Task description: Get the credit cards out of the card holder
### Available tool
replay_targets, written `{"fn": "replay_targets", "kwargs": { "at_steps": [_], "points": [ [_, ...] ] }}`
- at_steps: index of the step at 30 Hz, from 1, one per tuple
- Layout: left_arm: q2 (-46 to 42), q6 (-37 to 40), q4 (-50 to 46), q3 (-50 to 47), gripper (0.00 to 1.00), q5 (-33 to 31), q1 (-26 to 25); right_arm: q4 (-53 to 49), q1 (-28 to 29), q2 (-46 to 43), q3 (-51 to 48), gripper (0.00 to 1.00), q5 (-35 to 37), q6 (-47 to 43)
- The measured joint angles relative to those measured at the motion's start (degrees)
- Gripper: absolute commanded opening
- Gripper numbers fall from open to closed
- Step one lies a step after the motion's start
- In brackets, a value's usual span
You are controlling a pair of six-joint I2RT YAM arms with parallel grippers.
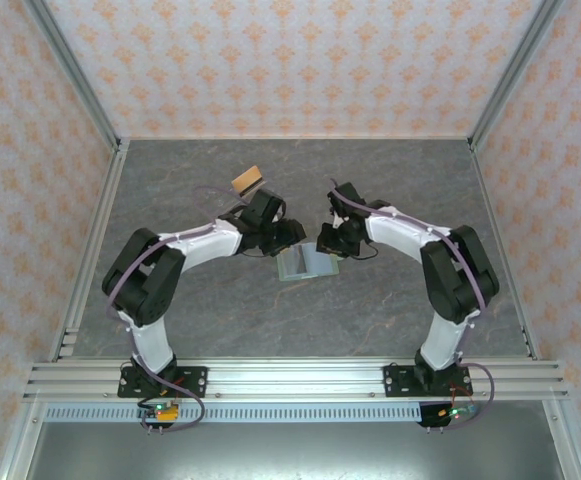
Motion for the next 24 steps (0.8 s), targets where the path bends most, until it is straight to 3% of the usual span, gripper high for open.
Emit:
{"fn": "replay_targets", "kwargs": {
  "at_steps": [18, 24],
  "points": [
    [2.84, 0.76, -3.43, -1.57, 0.48, -0.72, -0.07, -1.84, 0.13, 4.94, 2.89, 0.32, 0.90, -1.22],
    [2.89, 0.74, -3.15, -1.55, 0.41, -0.33, -0.07, -1.84, 0.13, 4.94, 2.89, 0.32, 0.92, -1.33]
  ]
}}
